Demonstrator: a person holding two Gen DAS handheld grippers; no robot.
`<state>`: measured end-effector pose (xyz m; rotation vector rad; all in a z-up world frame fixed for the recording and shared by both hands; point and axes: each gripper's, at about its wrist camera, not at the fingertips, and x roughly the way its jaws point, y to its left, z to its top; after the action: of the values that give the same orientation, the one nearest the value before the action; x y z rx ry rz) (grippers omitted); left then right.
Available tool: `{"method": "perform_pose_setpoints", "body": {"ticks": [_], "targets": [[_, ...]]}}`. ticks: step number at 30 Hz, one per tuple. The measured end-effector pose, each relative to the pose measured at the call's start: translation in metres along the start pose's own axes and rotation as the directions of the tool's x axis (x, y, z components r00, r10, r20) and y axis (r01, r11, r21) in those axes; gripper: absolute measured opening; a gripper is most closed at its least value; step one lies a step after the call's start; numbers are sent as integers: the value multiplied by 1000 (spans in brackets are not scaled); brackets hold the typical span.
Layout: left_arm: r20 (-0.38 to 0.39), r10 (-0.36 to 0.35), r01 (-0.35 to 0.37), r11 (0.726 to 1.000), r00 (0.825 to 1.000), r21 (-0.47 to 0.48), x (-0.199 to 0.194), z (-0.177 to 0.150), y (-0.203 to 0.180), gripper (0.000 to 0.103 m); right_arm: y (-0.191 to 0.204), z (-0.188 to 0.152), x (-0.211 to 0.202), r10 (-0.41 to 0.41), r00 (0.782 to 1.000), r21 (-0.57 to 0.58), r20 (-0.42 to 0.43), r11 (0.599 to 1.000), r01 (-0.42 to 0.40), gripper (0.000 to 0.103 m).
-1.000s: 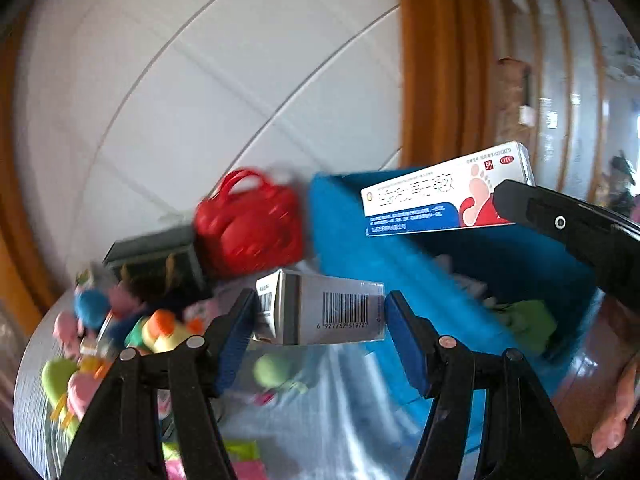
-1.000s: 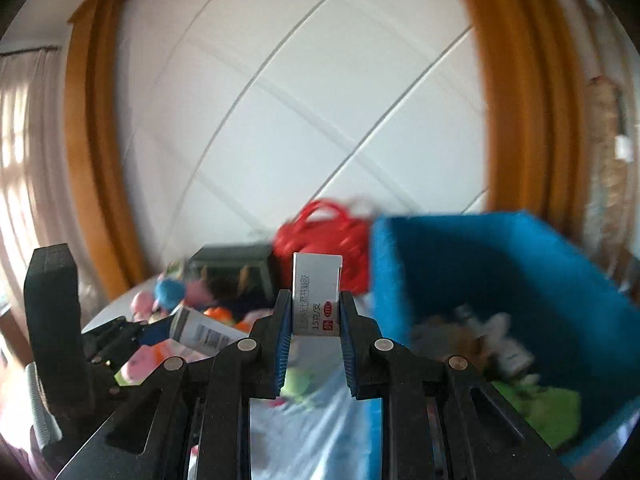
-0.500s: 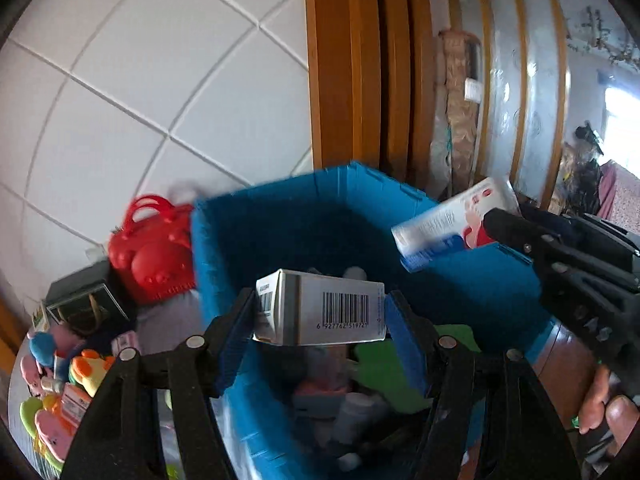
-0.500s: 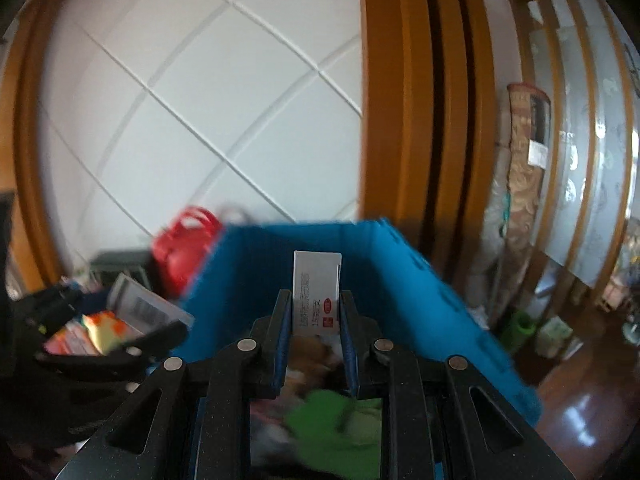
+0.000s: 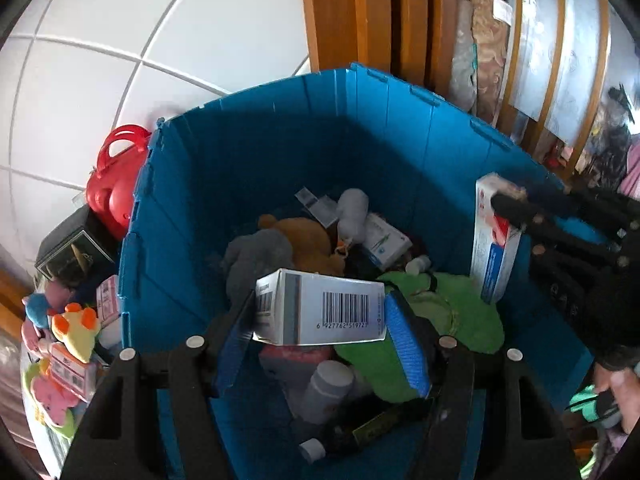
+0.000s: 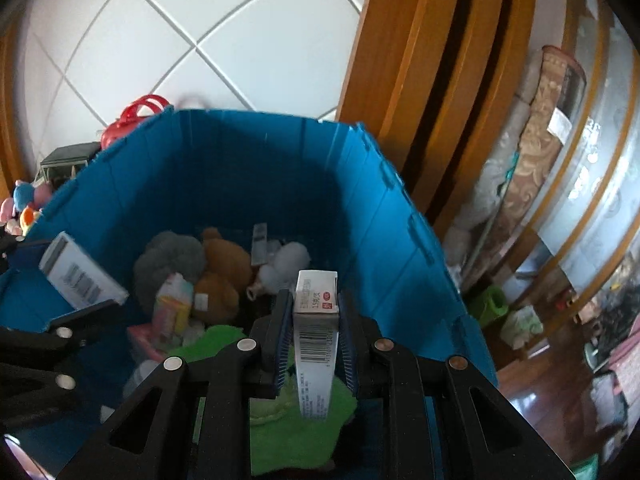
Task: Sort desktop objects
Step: 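Carry the two white boxes over the blue crate with both tools, then open both tools to drop the white boxes into the blue crate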
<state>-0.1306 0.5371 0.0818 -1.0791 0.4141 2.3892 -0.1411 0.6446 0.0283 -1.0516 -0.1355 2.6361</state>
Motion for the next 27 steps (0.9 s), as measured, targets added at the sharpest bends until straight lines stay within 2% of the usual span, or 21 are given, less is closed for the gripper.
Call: {"method": "perform_pose_setpoints", "body": {"ticks": [4, 6, 10, 17, 20, 24, 27], "targets": [[-39, 0, 1, 1000, 999, 19, 7, -2, -2, 66, -11, -5, 4, 62, 998, 42, 4, 997, -62, 22], [-61, 11, -9, 1000, 998, 28, 11, -3, -3, 66, -9, -5, 4, 42, 999, 38, -7, 998, -41, 22], [-70, 35, -33, 999, 997, 36, 11, -5, -6, 67, -9, -9, 11, 53, 998, 41, -38, 998, -52, 22], [-59, 27, -25, 999, 998, 36, 8, -6, -7, 67, -9, -8, 13, 47, 997, 56, -59, 997, -44, 23], [-59, 25, -24, 999, 998, 32, 8, -6, -6, 72, -7, -7, 12, 36, 998, 51, -57, 998, -33, 24], [-51, 34, -31, 999, 998, 44, 7, -6, -8, 73, -8, -7, 12, 38, 998, 53, -55, 998, -35, 39], [-49, 37, -35, 998, 998, 47, 7, -6, -9, 73, -7, -6, 10, 33, 998, 49, -50, 998, -30, 46]]}}
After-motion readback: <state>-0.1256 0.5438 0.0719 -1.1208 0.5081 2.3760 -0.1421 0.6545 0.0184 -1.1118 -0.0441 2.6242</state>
